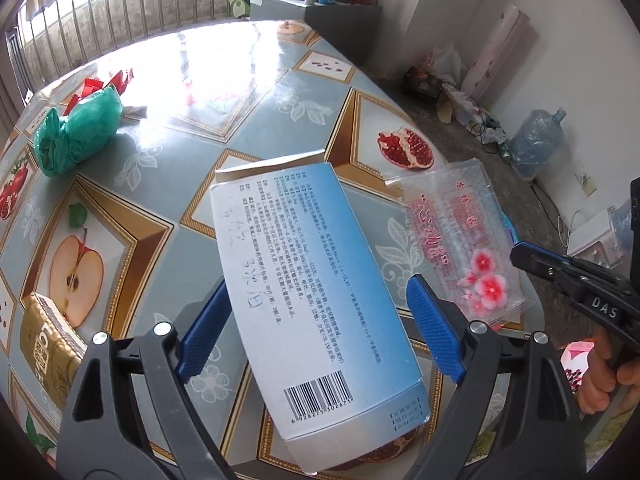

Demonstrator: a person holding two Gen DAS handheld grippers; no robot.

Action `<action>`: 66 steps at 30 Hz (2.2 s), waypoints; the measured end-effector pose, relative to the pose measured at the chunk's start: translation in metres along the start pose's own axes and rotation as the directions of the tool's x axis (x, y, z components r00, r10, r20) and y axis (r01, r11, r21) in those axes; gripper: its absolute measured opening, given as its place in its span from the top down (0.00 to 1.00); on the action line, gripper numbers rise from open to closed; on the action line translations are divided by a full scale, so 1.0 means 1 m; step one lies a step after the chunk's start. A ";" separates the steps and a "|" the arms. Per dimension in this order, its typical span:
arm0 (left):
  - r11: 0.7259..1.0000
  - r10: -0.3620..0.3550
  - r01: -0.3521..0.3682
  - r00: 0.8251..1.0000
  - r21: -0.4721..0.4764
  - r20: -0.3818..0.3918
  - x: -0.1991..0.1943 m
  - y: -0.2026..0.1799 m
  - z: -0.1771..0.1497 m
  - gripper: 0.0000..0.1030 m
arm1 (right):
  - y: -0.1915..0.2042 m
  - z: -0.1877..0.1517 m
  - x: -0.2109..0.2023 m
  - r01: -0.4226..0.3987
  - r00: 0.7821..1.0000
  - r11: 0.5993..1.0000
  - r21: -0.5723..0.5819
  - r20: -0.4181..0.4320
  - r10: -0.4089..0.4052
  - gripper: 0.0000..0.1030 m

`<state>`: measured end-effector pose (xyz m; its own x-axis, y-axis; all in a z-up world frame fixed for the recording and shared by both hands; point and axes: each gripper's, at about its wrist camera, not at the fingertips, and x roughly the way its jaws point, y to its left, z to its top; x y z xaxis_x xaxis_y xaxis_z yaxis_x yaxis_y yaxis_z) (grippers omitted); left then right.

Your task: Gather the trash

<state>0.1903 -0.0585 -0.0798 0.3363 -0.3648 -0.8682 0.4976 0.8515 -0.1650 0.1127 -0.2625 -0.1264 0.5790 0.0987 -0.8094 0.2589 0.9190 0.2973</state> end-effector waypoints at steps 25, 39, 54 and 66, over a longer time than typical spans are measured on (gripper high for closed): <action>0.996 -0.088 0.086 0.995 0.030 0.056 -0.022 0.000 -0.008 0.30 | -0.003 -0.004 0.014 -0.148 0.985 0.986 0.081 -0.074 0.154 0.95; 0.993 -0.101 0.098 0.994 0.060 0.034 -0.004 -0.012 -0.010 0.31 | 0.011 -0.006 0.023 -0.197 0.972 0.977 0.084 -0.113 0.206 0.94; 0.993 -0.104 0.102 0.994 0.059 0.038 -0.001 -0.009 -0.013 0.32 | -0.009 -0.007 0.040 -0.344 0.909 0.903 0.259 -0.151 0.389 0.75; 0.993 -0.103 0.100 0.994 0.060 0.040 0.000 -0.009 -0.013 0.32 | -0.020 -0.006 0.052 -0.398 0.877 0.852 0.340 -0.134 0.462 0.82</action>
<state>0.1751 -0.0614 -0.0841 0.3149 -0.4650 -0.8274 0.5760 0.7865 -0.2228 0.1330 -0.2733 -0.1770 0.5240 0.5622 -0.6398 0.2531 0.6144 0.7473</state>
